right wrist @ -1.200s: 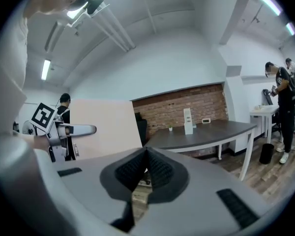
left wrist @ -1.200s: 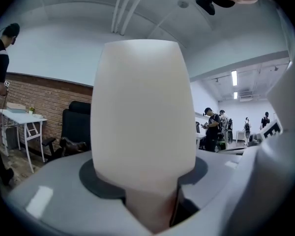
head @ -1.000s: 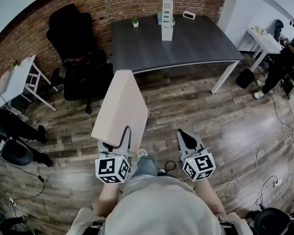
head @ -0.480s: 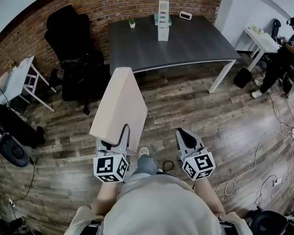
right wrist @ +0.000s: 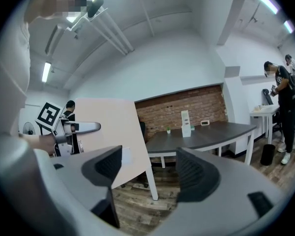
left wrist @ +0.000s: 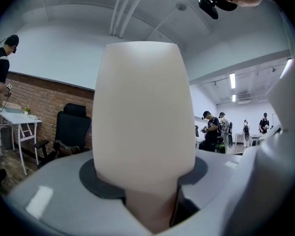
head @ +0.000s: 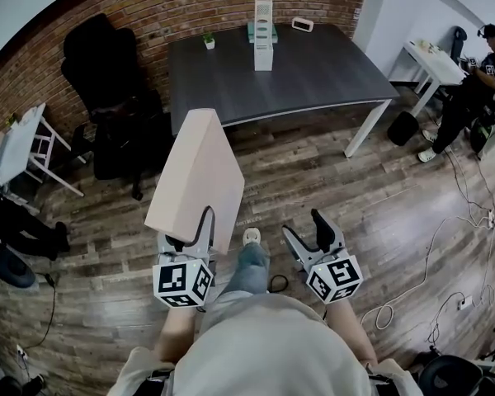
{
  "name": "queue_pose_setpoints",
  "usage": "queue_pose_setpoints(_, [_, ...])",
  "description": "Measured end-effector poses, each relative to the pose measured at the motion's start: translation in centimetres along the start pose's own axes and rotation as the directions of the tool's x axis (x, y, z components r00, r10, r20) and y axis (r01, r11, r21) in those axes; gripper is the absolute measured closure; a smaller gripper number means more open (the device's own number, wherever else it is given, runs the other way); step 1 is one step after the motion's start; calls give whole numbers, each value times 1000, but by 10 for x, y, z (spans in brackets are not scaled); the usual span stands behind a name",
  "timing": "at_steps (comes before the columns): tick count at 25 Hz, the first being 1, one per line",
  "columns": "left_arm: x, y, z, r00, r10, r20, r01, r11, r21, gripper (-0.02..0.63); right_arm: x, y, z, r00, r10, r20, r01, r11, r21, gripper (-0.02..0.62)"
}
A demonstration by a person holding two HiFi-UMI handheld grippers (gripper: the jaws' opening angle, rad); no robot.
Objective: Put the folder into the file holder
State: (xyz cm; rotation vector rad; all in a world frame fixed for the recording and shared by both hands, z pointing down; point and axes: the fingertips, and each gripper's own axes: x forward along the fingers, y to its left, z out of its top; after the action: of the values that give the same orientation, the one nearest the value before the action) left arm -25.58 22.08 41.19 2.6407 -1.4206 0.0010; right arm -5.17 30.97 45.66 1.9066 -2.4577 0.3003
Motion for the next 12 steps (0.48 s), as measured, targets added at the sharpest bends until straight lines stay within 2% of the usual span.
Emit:
queue_pose_setpoints(5, [48,5,4,1000,4,8,-4,1000,-10,337,33,-32,4,1000,0,-4,0,1000,9,224])
queue_pose_setpoints(12, [132,20,21,1000,6,24,-6,1000,-11,337,98,-84,30,1000,-10,6,10,1000,2,218])
